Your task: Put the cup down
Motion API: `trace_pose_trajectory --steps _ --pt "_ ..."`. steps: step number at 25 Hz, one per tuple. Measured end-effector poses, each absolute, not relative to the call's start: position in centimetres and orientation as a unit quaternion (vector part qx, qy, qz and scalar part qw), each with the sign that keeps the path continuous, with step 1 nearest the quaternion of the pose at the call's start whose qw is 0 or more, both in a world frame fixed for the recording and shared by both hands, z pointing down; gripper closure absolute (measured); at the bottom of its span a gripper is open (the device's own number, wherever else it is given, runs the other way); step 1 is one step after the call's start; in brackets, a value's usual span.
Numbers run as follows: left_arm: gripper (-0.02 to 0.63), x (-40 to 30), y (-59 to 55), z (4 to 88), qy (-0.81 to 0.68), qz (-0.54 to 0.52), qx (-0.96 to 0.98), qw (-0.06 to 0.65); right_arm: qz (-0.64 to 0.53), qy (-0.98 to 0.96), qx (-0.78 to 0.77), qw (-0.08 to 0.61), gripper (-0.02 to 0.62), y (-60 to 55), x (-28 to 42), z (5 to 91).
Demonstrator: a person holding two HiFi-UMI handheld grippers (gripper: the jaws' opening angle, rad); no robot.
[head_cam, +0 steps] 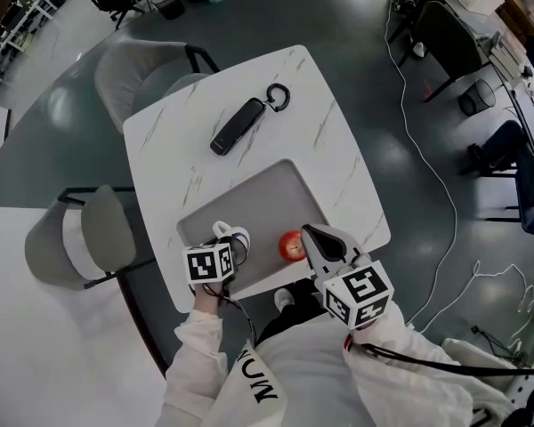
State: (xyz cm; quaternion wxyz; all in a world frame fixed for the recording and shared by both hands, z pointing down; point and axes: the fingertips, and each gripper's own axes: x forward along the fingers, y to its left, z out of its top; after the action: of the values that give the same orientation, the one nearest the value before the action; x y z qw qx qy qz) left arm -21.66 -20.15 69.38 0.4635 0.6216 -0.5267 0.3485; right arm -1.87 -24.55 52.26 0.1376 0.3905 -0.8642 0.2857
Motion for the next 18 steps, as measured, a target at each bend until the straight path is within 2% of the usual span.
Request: trace_pose_trajectory --steps 18 --pt "0.569 -21.1 -21.0 71.1 -0.492 0.380 0.613 0.488 0.297 -0.858 0.393 0.145 0.591 -25.2 -1.6 53.1"
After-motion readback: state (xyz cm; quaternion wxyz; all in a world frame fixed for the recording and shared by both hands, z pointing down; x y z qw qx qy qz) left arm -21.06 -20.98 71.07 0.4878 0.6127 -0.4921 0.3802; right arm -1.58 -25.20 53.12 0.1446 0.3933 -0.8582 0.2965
